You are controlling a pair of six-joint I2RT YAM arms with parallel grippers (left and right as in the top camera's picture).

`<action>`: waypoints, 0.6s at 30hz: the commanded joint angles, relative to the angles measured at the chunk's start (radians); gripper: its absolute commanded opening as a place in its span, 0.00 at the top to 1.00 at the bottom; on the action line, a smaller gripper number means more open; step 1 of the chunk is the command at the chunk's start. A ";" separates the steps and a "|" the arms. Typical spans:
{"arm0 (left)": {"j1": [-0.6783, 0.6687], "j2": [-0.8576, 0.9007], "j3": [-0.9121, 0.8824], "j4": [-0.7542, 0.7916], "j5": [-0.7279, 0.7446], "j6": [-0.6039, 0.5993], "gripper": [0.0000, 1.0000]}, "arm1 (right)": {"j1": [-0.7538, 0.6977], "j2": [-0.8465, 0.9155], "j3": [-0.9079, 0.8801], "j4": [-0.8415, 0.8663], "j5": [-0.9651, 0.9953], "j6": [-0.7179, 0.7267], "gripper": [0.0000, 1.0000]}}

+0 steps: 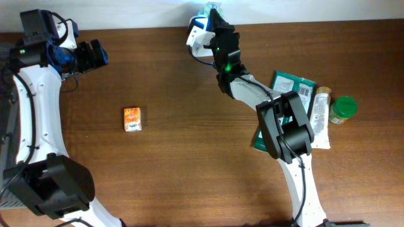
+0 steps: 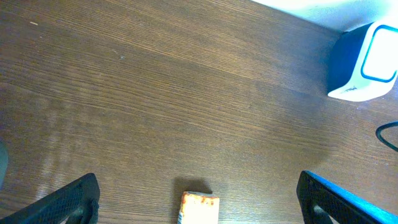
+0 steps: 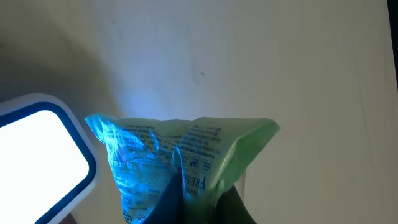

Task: Scan the item barcode
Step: 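Hold the pale green pouch up at the scanner with the right gripper, then carry the pouch right and release it onto the green packet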

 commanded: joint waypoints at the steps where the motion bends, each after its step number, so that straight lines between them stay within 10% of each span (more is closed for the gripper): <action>1: 0.001 0.008 -0.008 0.001 0.001 -0.006 0.01 | 0.015 -0.005 0.010 0.009 0.015 0.005 0.96; 12: 0.001 0.008 -0.008 0.001 0.001 -0.006 0.01 | 0.038 -0.219 0.010 -0.071 0.135 0.232 0.96; 18: 0.001 0.008 -0.008 0.001 0.001 -0.006 0.01 | 0.074 -0.437 0.010 -0.594 0.050 0.552 0.96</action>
